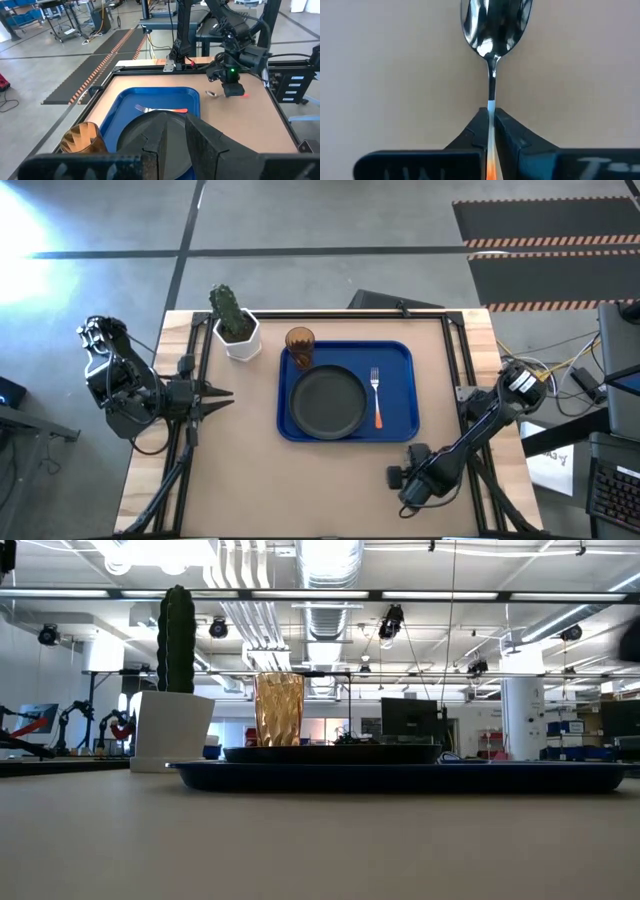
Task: Pick and place plate/cup/fork/spoon on tray
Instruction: Put the orange spoon on the blue tray to the left of the orange fork
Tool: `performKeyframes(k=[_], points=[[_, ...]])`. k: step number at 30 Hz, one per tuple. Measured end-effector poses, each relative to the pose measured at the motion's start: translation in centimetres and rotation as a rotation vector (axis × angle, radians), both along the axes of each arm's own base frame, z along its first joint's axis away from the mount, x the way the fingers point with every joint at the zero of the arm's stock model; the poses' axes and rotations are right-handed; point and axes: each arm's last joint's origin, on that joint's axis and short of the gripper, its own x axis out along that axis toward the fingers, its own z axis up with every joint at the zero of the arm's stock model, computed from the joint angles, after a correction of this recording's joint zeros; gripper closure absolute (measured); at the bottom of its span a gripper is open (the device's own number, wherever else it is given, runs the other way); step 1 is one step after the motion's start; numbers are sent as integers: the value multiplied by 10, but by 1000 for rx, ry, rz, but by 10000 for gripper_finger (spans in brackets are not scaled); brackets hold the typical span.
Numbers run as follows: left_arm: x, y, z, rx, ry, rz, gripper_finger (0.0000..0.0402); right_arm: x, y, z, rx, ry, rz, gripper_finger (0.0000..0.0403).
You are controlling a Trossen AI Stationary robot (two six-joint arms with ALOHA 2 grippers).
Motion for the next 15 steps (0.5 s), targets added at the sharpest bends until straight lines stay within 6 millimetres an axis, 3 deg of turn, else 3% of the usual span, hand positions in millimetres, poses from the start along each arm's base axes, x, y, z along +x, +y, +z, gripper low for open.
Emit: performKeyframes(k=[3, 7, 11, 15], points=[[0, 0, 0, 0, 0, 0, 349, 13, 2, 27, -117, -108, -4, 394], [0, 0, 0, 0, 0, 0, 349, 20, 2, 67, -238, -129, 24, 394], [0, 0, 0, 0, 0, 0, 349, 21, -12, 107, -354, -53, 59, 394], [0, 0, 0, 1, 0, 0, 349, 21, -29, 133, -466, -9, 87, 394]])
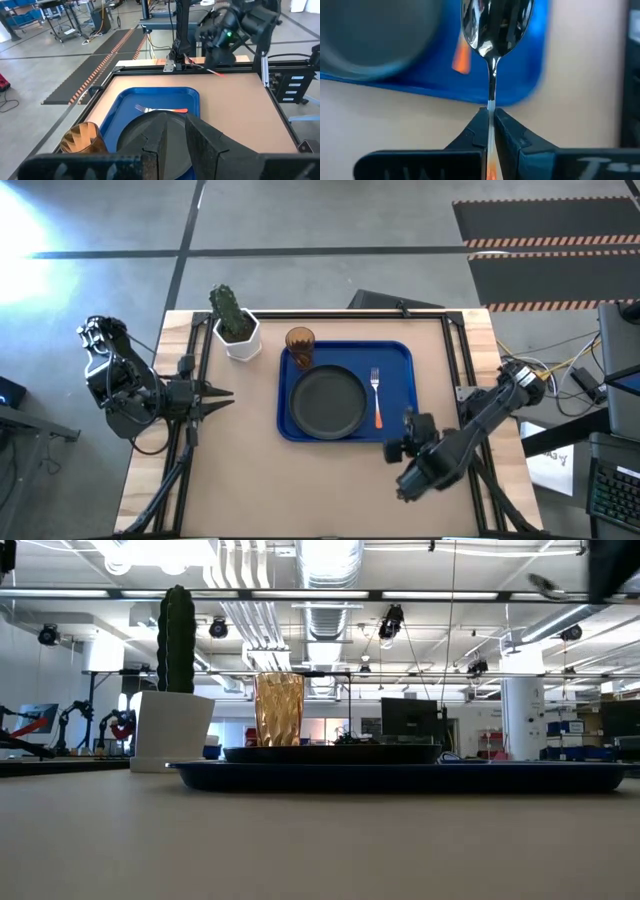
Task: Pick and place plate/cup/fork/spoon on tray
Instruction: Put the orange spoon on the blue tray to the left of the orange fork
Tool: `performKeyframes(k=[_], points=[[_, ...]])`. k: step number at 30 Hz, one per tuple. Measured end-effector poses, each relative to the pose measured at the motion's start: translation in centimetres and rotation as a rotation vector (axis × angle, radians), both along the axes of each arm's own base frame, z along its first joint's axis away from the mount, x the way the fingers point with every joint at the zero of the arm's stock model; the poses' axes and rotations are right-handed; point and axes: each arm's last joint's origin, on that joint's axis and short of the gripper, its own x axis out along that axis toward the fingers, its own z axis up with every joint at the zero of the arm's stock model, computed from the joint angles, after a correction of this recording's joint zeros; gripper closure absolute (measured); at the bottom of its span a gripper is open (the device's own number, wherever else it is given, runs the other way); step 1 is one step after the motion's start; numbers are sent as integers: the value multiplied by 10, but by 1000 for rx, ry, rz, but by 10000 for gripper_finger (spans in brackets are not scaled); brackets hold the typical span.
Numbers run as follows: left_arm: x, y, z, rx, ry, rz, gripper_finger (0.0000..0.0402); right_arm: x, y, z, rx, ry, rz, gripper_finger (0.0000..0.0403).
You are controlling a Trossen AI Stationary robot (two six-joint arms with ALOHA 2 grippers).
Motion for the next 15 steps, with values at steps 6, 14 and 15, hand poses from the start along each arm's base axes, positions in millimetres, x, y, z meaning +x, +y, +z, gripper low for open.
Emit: performKeyframes(k=[6, 14, 15], points=[[0, 0, 0, 0, 0, 0, 349, 9, -42, 20, -63, -15, 122, 394], [0, 0, -1, 1, 1, 0, 349, 11, -103, 20, -49, -16, 244, 394], [0, 0, -1, 1, 1, 0, 350, 11, -110, 17, -45, -39, 262, 394]])
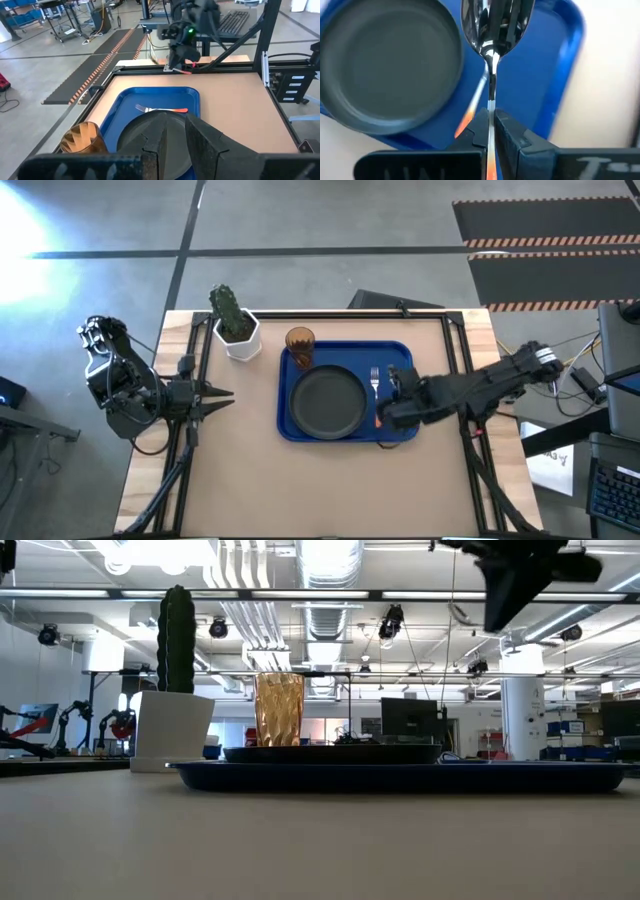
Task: Pick and place plate/cup/fork/spoon on tray
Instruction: Put the orange spoon on the blue tray to the left of the orange fork
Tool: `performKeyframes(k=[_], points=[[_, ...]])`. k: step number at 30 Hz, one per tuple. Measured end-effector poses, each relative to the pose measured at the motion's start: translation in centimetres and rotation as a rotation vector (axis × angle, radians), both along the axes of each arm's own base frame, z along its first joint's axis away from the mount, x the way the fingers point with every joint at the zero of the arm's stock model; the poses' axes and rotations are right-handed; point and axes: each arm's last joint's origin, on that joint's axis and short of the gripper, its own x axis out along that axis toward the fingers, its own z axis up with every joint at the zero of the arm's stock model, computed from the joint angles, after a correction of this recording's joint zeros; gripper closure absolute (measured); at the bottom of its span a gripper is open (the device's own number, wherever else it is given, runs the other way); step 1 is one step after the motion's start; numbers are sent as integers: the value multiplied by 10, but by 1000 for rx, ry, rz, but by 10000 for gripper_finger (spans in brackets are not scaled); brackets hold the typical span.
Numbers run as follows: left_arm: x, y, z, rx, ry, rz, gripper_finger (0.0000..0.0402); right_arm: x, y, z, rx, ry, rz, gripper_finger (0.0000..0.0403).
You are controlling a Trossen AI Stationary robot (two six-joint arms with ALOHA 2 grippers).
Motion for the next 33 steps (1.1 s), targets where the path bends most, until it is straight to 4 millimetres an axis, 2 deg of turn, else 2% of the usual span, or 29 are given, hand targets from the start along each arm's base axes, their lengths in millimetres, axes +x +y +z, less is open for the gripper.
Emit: performKeyframes(k=[4, 8, 14, 18, 24, 33], points=[[0, 0, 0, 1, 1, 0, 349, -5, -23, -16, 16, -98, 34, 394], [0, 0, 0, 1, 1, 0, 349, -16, -37, -49, 102, -115, 27, 394], [0, 0, 0, 1, 1, 0, 349, -31, -40, -113, 244, -119, -33, 394], [0, 0, 0, 1, 1, 0, 349, -34, -40, -144, 290, -217, -76, 394], [0, 0, 0, 0, 1, 0, 349, -44, -43, -165, 275, -237, -149, 394], [0, 0, 0, 0, 1, 0, 349, -47, -57, -169, 195, -244, -225, 394]])
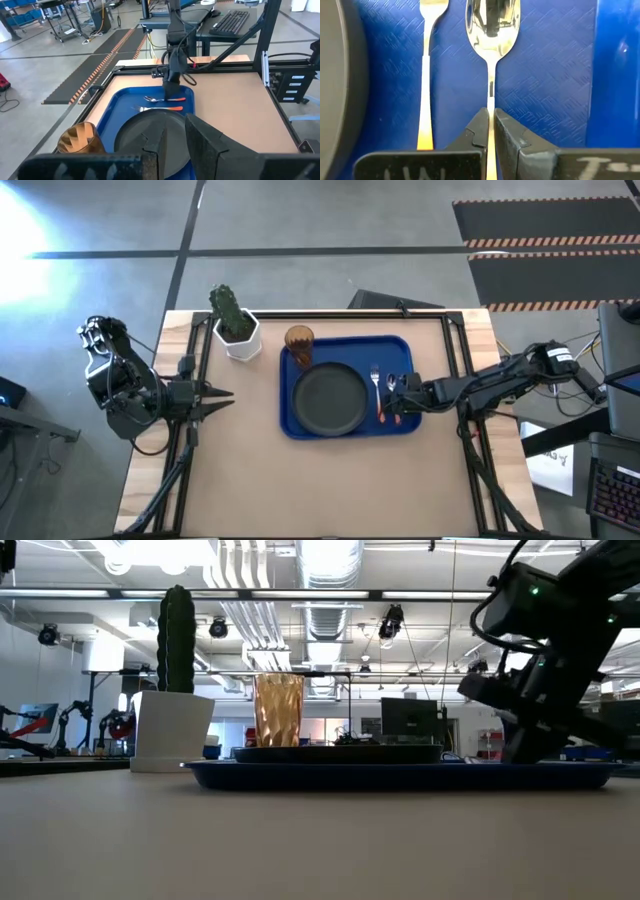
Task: Pick and place plate/cup/fork/spoon on tray
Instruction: Put the orange spoon on the blue tray to the left of the orange fork
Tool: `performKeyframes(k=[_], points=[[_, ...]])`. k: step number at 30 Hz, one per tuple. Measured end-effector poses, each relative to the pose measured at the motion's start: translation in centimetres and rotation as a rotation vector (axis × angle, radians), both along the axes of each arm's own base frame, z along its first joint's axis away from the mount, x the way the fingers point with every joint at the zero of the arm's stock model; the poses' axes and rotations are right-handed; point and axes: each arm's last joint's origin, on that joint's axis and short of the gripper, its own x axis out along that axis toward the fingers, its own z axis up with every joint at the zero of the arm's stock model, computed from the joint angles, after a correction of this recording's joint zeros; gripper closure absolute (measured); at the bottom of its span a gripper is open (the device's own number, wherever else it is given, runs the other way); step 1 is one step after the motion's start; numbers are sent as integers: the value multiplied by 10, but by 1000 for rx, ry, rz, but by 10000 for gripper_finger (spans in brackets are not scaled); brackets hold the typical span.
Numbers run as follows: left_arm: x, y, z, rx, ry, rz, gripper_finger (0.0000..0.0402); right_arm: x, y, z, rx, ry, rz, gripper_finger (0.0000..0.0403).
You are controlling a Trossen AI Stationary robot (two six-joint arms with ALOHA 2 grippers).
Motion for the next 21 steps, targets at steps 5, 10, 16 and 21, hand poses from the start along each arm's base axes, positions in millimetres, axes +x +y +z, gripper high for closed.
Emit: performKeyframes(k=[5, 10, 16, 21], points=[[0, 0, 0, 0, 0, 0, 350, 5, -8, 1, -25, -35, 14, 394], [0, 0, 0, 0, 0, 0, 349, 11, -14, 4, -49, -87, 38, 394], [0, 0, 0, 0, 0, 0, 349, 10, -24, 4, -46, -64, 51, 394], [0, 0, 0, 0, 0, 0, 350, 10, -31, 4, -55, -52, 50, 394]])
